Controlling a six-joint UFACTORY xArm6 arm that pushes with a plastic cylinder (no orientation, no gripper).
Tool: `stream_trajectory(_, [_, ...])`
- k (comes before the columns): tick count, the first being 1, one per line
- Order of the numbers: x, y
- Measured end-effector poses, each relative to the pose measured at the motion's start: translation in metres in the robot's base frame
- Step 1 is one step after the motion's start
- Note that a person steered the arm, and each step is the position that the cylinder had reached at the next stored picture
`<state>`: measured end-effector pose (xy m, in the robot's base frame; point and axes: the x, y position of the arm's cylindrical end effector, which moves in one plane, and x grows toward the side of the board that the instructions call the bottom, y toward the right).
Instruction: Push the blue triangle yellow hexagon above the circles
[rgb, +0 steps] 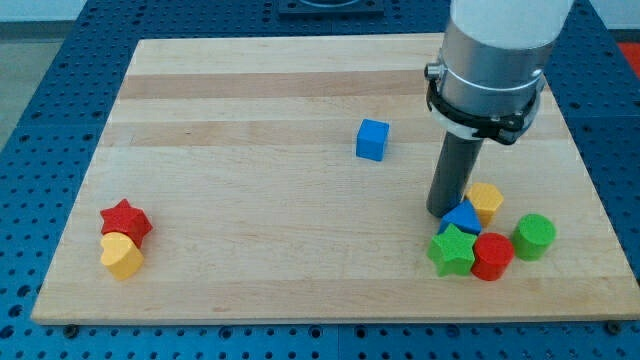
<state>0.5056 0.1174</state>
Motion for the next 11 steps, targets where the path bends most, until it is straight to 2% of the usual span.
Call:
stream_trajectory(1, [-0.034, -0.013])
stream_trajectory(4, [-0.041, 0.014])
stream_trajectory(6, [0.005, 0.016])
stream_trajectory(7, [0.010, 0.018])
stream_trajectory(8, [-0.026, 0.018])
stream_trajectory(9, [-0.081, 0.019])
stream_trajectory(10, [-0.129, -0.028])
stream_trajectory(11, [-0.143, -0.099])
